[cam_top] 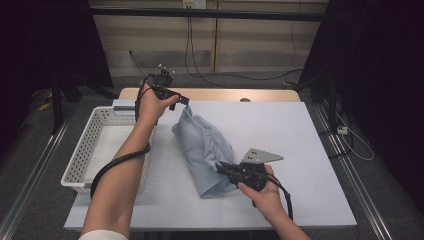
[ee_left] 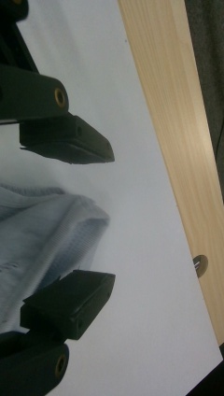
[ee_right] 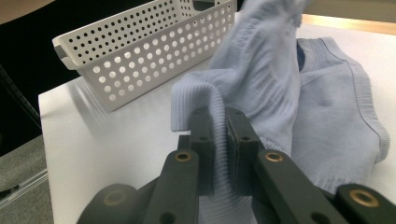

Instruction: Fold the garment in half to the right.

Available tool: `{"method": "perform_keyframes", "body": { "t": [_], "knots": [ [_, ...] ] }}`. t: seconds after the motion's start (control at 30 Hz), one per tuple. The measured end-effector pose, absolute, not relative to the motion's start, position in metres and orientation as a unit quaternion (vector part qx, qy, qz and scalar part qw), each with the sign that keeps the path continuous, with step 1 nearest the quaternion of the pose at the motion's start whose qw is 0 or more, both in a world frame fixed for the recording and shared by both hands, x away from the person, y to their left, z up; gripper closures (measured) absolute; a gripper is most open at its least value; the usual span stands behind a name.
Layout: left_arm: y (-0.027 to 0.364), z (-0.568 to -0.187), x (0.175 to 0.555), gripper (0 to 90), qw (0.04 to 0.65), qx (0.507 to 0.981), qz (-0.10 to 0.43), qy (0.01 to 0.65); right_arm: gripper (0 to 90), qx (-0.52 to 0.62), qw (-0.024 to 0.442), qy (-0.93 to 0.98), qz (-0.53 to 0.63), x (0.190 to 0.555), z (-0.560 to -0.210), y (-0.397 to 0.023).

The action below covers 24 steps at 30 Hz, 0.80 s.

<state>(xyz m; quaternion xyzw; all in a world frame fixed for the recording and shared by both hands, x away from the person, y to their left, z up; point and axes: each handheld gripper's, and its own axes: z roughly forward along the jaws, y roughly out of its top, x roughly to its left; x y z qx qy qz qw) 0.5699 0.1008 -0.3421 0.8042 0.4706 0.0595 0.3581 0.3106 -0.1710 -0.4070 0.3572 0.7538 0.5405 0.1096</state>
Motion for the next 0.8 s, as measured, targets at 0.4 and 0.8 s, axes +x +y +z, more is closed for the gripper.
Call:
{"method": "perform_keyframes", "body": {
  "t": [0.4,0.8],
  "knots": [
    [0.099,-0.346,0.565,32.8,0.351,0.808,0.056,0.469,83.6,0.365,0.117,0.753,0.534,0.31,-0.409,-0.177],
    [0.099,-0.355,0.56,31.7,0.347,0.813,0.049,0.466,83.3,0.373,0.116,0.752,0.53,0.31,-0.415,-0.182]
  ]
}}
